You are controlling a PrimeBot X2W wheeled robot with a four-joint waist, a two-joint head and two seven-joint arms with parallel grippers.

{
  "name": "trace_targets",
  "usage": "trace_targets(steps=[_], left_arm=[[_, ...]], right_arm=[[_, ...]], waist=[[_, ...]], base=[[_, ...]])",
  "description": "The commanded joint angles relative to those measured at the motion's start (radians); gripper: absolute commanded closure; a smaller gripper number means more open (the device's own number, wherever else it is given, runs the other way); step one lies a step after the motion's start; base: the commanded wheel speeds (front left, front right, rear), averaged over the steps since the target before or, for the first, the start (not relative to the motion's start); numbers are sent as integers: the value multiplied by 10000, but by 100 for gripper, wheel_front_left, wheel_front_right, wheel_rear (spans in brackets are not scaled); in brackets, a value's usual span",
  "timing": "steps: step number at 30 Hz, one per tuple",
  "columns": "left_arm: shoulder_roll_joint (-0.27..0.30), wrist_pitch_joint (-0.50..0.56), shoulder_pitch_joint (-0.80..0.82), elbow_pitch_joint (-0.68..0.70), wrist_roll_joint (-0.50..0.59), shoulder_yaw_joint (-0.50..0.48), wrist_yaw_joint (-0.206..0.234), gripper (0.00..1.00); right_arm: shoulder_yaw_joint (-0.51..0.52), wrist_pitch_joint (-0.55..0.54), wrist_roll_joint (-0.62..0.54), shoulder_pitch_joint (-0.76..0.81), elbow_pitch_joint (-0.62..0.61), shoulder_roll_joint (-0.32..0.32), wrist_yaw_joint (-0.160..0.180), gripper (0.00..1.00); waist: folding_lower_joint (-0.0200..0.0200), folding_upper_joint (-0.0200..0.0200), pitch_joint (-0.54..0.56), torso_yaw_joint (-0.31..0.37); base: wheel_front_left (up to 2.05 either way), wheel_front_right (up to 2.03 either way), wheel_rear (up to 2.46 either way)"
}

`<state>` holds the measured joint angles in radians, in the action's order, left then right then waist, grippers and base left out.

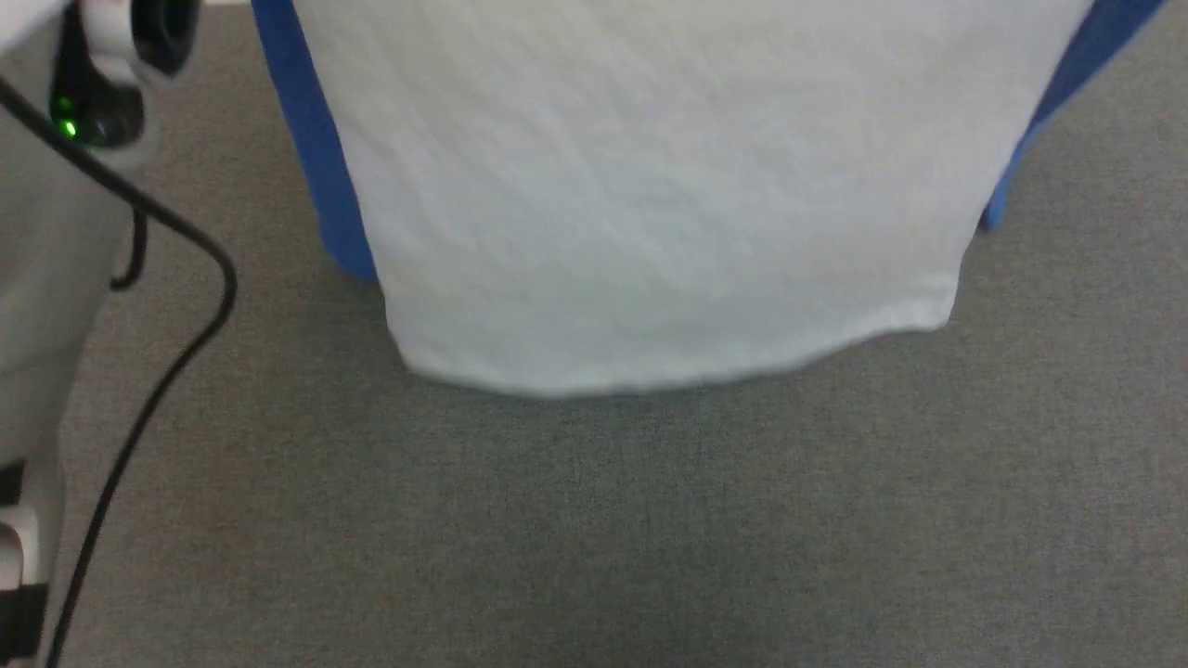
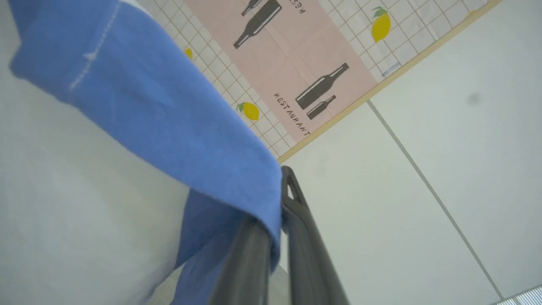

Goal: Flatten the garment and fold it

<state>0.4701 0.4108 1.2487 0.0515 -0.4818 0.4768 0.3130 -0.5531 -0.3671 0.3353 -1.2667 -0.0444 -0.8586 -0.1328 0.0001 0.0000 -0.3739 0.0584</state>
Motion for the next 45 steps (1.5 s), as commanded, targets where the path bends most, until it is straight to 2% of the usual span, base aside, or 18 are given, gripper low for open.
trace_targets(steps=[1,4,11,16,24,31,33,36,37,38,39,42,45], left_arm=[[-107,-135,620,-393,205,8,-94,100],[-394,-582,1912,-1625,676,23,-87,100],[-1141,-2451,3865,-3755,1431,-42,172,100],[-1383,-3482,4180,-4613,1600,52,105,100],[-1326,-4532,3230,-5380,1258,242,-557,100],[-880,-4725,2034,-4893,980,619,-1379,100],[-679,-4651,1615,-4403,975,779,-1528,100],[-349,-4472,808,-3349,887,866,-1483,100],[-194,-4373,405,-2844,862,903,-1411,100],[304,-3979,-831,-1380,845,1022,-1073,100],[481,-3784,-1376,-783,802,1074,-910,100],[946,-3278,-2797,682,804,1310,-446,100],[1244,-2945,-4242,1866,810,1559,156,100]], right_arm=[[-414,126,-164,-741,430,238,21,100],[-1397,464,-467,-2655,1860,807,21,100],[-2397,1765,-1521,-5584,4709,1815,21,100],[-2725,2455,-1826,-6168,6028,2132,21,100],[-3703,3323,-1693,-5605,7045,1915,21,100],[-4598,4047,-854,-4642,6415,1015,21,100],[-4640,4188,-544,-4264,5928,613,21,100],[-4418,4282,-160,-3576,4959,-47,21,100],[-4225,4284,-24,-3228,4542,-299,21,100],[-3635,4117,208,-2085,3443,-900,21,100],[-3344,4012,286,-1573,3042,-1105,21,100],[-2403,3701,415,-120,2153,-1474,21,100],[-1234,3433,366,1615,1463,-1489,21,100]], waist=[[-1,0,-1023,183],[-1,0,-1467,223],[-1,0,-2148,-75],[-1,0,-2742,-323],[-1,0,-3697,-520],[-1,0,-3896,-601],[-1,0,-3835,-621],[-1,0,-3687,-621],[-1,0,-3591,-611],[-1,0,-3286,-557],[-1,0,-3169,-540],[-1,0,-2863,-500],[-1,0,-2485,-463]], base=[[0,0,0],[0,0,0],[0,0,0],[0,0,0],[0,0,0],[0,0,0],[0,0,0],[0,0,0],[0,0,0],[0,0,0],[0,0,0],[0,0,0],[0,0,0]])
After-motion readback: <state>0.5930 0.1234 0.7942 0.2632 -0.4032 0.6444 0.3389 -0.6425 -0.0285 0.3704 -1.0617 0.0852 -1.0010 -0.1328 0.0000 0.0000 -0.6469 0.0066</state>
